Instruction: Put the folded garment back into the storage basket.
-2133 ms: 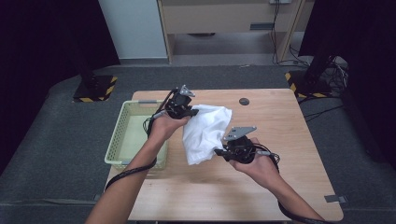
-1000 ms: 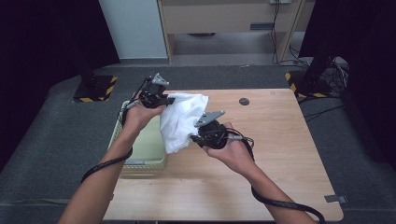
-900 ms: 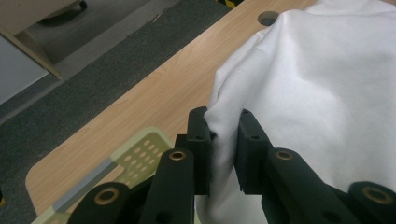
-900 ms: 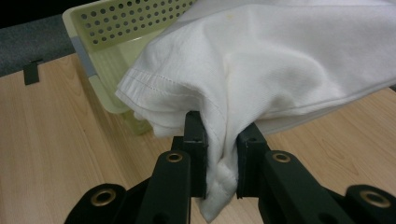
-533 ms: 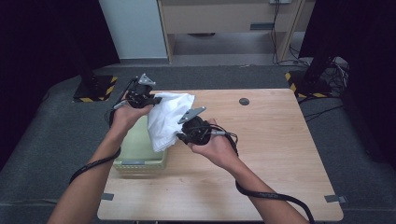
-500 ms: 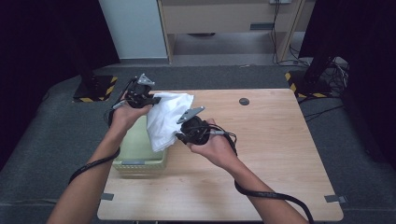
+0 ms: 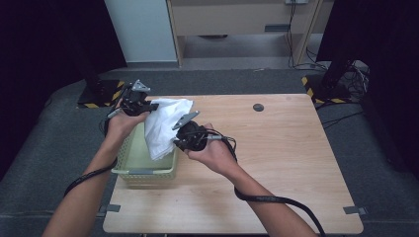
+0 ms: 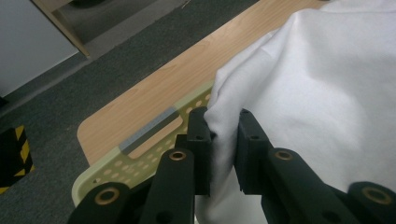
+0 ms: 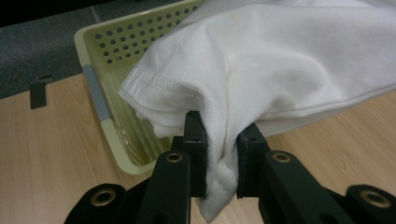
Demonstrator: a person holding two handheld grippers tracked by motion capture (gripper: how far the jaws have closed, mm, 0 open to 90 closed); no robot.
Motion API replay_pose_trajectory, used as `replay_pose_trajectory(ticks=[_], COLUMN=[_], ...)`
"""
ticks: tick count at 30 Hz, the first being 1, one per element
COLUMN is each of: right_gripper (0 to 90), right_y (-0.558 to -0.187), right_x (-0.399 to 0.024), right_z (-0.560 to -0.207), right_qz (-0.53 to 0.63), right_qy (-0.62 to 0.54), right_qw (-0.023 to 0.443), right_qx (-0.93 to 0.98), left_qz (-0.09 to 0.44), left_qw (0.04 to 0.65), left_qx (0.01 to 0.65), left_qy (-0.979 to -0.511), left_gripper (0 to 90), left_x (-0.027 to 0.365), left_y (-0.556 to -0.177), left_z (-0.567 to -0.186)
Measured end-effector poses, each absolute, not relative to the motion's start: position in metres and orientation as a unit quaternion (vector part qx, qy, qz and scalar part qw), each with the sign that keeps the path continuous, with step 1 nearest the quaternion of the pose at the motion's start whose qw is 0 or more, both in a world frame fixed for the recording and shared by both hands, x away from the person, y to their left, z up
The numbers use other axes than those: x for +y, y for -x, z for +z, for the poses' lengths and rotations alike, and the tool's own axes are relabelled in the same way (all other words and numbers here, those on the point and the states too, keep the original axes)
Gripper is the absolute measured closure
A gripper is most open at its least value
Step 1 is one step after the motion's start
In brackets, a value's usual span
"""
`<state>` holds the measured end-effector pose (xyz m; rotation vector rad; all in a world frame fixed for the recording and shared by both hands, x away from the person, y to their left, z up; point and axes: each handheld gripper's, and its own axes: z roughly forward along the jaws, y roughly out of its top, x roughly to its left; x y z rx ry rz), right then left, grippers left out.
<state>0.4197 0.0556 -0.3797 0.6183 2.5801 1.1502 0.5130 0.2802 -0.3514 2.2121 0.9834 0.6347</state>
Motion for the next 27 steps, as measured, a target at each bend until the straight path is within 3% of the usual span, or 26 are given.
replay_pose_trajectory(ticks=[27], right_gripper=[78.0], right_y=[-0.422], right_x=[0.109], right_z=[-0.399], right_qz=[0.388], right_qy=[-0.196], right_qw=[0.115], right_qx=[0.893], left_qz=[0.253], left_qw=[0.294], left_qx=[0.397], left_qy=[-0.832], left_gripper=[78.6], left_x=[0.331], left_y=[-0.513], left_z=[-0.375])
